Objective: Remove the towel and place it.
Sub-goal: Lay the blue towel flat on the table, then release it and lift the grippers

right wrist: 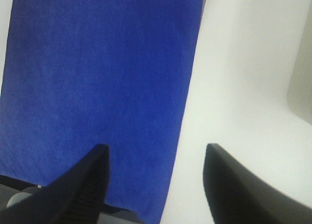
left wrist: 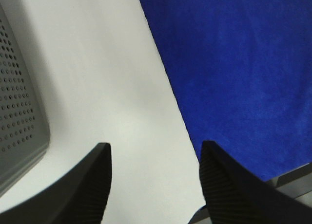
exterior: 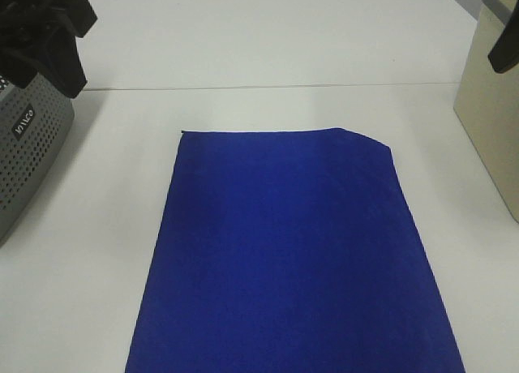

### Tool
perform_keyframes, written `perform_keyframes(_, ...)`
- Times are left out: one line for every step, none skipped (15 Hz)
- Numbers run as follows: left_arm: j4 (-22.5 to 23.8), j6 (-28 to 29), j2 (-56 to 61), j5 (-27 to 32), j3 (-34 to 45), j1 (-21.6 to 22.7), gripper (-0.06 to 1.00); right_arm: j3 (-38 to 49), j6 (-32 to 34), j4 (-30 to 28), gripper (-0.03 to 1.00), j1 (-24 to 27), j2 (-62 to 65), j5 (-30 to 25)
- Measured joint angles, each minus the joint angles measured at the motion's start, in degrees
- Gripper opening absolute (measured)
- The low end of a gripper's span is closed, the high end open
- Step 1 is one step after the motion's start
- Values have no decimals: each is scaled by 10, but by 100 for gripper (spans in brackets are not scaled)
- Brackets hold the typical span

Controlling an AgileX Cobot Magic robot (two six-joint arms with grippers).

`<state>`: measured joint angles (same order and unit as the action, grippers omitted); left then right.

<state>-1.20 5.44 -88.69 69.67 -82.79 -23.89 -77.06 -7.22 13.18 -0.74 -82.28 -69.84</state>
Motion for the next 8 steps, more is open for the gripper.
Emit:
perform_keyframes(6, -1, -20, 0, -17, 0, 50, -31, -2, 0, 58, 0, -33, 1)
perform_keyframes(12, -1, -47, 0, -39, 0, 50, -59, -3, 0, 58, 0, -62, 1)
perform_keyframes(12, -1, -74, 1, -62, 0, 50, -89, -5, 0, 58, 0, -94, 1)
perform_keyframes(12, -1, -99, 1, -91, 0, 50, -118, -12, 0, 58, 0, -123, 1)
perform_keyframes(12, -1, -128, 1, -123, 0, 50, -147, -14, -1, 58, 0, -151, 1)
perform_keyframes(12, -1, -154, 1, -154, 0, 50, -179, -14, -4, 58, 0, -184, 1)
perform_keyframes(12, -1, -184, 1, -185, 0, 50, -213, -16, -9, 58, 0, -214, 1)
perform_keyframes(12, -1, -212, 1, -216, 0, 50, -242, -24, -12, 58, 0, -246, 1)
